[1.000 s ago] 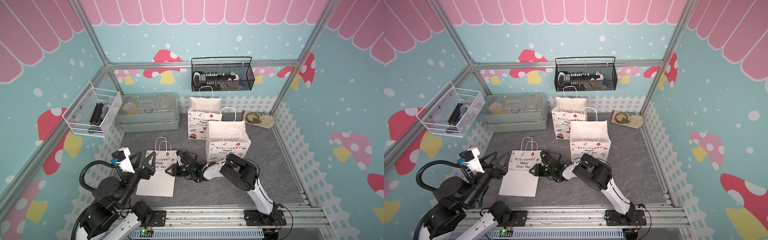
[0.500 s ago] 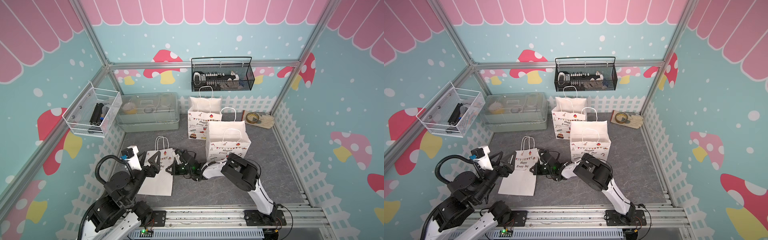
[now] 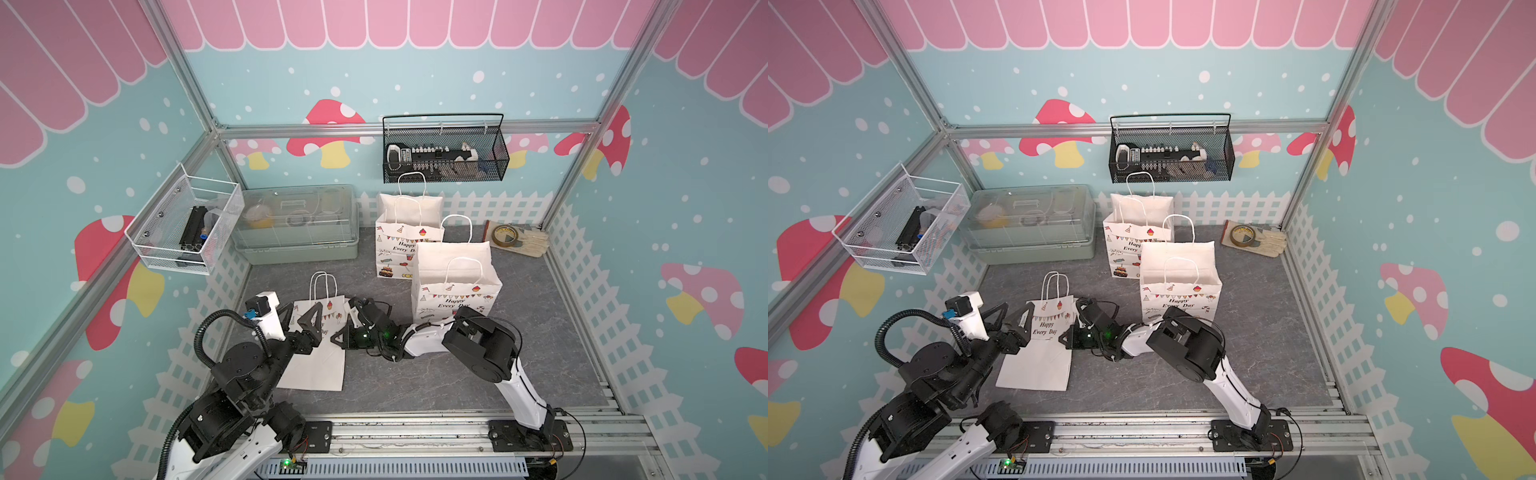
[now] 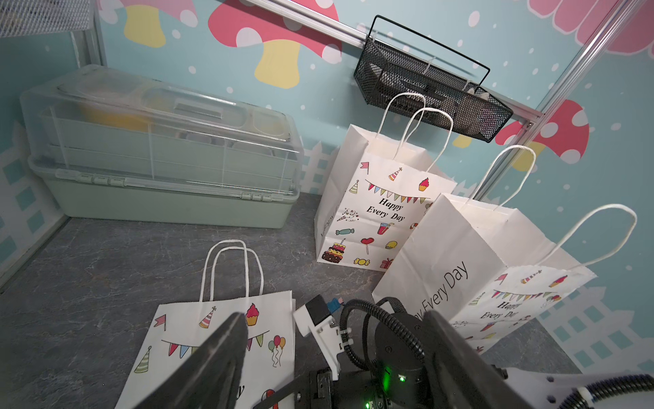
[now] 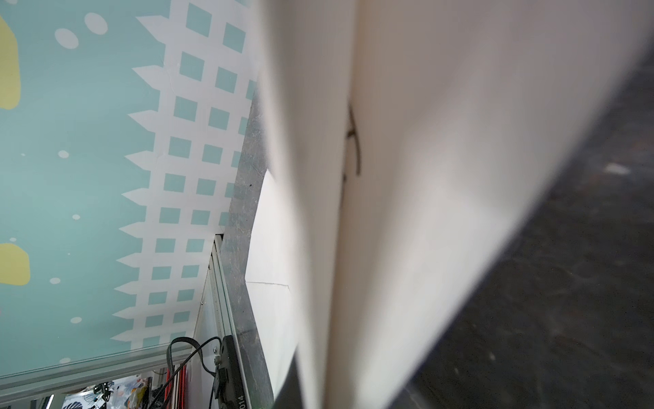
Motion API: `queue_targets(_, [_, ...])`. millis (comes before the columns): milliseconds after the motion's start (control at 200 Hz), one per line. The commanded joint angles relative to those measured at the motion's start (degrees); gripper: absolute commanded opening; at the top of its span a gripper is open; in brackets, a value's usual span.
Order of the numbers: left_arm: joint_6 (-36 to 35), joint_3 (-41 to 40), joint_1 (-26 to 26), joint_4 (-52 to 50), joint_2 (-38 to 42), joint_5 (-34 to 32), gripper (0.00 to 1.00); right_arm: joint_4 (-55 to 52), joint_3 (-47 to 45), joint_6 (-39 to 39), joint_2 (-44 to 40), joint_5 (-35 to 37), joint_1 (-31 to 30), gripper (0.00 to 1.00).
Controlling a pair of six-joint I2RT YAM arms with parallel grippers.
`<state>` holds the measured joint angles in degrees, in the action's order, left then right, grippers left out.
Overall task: Put away the paper bag
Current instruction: Place the paper bag at the center of the board.
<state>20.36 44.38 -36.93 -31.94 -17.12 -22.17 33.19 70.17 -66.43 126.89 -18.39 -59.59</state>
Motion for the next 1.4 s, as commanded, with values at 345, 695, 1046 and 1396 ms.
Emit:
queue_targets(345, [0.10, -2.68, -0.25, 1.97, -0.37, -1.64, 0.78, -1.25, 3.98, 0.50, 0.68, 0.20, -0.23, 0.05])
queue_targets(695, [0.23, -3.07, -0.25, 2.06, -0.09, -1.47, 0.77, -7.01, 7.96, 3.86, 1.83, -0.02, -0.17, 0.06])
queue_targets(1046, [0.07, -2.72, -0.25, 1.28, 0.88, -1.79, 0.77, -8.29, 6.10, 5.78, -0.61, 1.90, -0.04, 0.41])
queue_targets(1396, [-0.06, -2.37, -0.29, 1.01, 1.29, -2.00, 0.78, -11.81, 1.64, 9.53, -4.87, 4.55, 0.92, 0.29])
